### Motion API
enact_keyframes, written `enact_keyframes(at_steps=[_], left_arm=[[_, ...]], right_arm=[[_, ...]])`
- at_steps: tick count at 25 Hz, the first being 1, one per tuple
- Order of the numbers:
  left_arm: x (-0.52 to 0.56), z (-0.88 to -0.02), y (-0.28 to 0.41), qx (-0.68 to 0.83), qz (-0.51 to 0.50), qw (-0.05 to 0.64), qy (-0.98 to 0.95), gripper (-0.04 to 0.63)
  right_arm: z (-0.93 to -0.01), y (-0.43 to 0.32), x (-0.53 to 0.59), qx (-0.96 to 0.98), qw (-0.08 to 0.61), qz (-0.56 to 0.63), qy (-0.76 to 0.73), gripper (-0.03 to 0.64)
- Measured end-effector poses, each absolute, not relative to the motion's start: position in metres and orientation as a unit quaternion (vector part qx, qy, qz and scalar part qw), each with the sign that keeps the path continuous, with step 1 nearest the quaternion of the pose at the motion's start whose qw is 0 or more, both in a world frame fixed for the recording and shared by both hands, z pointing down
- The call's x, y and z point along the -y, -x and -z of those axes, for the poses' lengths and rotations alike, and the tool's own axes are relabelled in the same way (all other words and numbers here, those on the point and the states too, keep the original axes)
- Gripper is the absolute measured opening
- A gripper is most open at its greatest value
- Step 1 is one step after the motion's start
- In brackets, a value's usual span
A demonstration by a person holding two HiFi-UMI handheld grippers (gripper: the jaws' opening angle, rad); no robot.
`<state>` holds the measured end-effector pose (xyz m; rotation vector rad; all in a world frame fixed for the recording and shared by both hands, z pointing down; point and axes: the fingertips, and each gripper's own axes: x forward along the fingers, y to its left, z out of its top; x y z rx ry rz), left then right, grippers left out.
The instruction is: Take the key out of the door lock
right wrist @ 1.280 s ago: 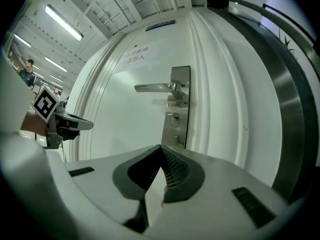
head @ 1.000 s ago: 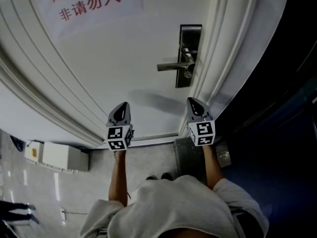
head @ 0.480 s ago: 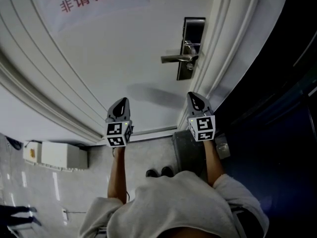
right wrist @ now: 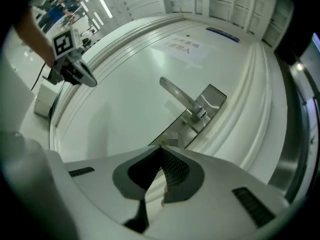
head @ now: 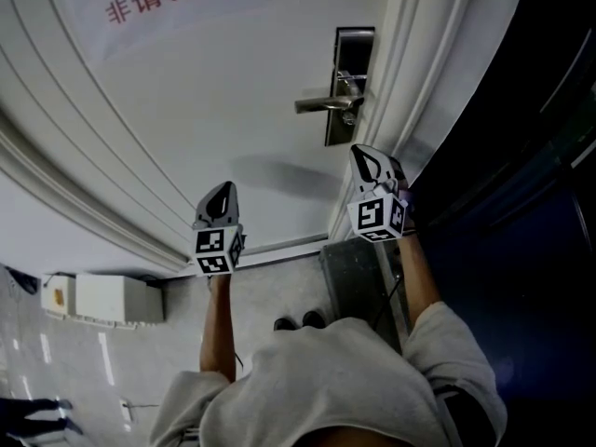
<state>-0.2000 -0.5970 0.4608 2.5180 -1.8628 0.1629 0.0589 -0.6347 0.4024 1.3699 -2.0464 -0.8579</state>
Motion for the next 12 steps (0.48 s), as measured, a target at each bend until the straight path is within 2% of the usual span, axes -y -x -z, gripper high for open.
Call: enact_keyframes(at_steps=[8, 12], left_arm=[[0.594, -0.462, 0.202, 0.593, -0.058, 0.001, -0.803, 0.018], [0.593, -0.464, 0.201, 0.592, -0.060, 0.003, -0.804, 0.018]], right_arm=[[-0.396, -0.060, 0.650, 0.646, 0.397, 0.478, -0.444, 0.023], [-0.399, -0.056, 0.654, 0.611, 0.431, 0.519, -0.414, 0.025]])
